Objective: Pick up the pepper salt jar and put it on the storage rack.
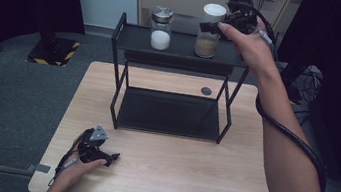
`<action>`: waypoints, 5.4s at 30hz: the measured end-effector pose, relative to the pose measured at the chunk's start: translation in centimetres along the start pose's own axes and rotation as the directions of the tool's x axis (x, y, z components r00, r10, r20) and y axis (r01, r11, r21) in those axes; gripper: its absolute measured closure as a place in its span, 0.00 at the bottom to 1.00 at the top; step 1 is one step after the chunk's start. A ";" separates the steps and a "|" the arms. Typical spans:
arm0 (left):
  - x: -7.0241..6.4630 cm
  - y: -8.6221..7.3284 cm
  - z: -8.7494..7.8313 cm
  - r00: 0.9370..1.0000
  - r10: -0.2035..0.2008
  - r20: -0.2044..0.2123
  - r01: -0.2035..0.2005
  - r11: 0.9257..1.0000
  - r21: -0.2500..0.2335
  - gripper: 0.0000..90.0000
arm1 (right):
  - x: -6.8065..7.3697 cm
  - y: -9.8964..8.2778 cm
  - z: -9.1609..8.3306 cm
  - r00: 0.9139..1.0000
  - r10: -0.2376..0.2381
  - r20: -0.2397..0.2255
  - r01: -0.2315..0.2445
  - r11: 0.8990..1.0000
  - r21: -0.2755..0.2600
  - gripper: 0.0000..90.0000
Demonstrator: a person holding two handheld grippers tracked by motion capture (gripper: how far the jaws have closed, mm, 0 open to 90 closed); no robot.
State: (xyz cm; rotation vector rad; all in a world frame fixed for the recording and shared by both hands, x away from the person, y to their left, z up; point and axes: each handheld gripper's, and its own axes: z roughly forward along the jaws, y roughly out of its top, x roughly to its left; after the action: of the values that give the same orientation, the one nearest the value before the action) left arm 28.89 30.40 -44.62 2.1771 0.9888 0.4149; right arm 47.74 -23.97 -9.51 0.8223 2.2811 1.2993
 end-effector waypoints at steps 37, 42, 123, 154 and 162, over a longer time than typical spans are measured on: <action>0.0 0.0 0.0 1.000 0.001 0.000 -0.001 1.000 0.000 0.00 | 1.9 -3.1 -2.6 0.995 -0.050 0.086 0.053 0.998 -0.034 0.05; 0.0 0.0 0.0 1.000 0.001 0.000 -0.001 1.000 0.000 0.00 | 2.2 -3.6 -3.4 0.996 -0.034 0.085 0.038 0.998 -0.046 0.03; -0.3 0.0 0.0 1.000 -0.004 -0.010 0.004 1.000 -0.001 0.00 | 9.2 -27.5 -0.6 0.997 0.045 0.060 -0.057 0.973 0.224 0.04; -0.3 -0.1 -0.1 1.000 -0.005 -0.012 0.005 1.000 -0.001 0.00 | 13.2 -37.9 2.9 0.992 0.098 0.078 -0.116 0.957 0.266 0.02; -0.3 -0.1 -0.1 1.000 -0.005 -0.012 0.005 1.000 -0.001 0.00 | 13.4 -38.4 2.8 0.991 0.102 0.082 -0.119 0.962 0.245 0.01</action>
State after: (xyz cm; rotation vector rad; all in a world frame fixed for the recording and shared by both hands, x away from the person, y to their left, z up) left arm 28.63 30.22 -44.61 2.1736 1.0001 0.4265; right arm 27.91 -28.66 -44.81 1.0755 2.4049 1.0213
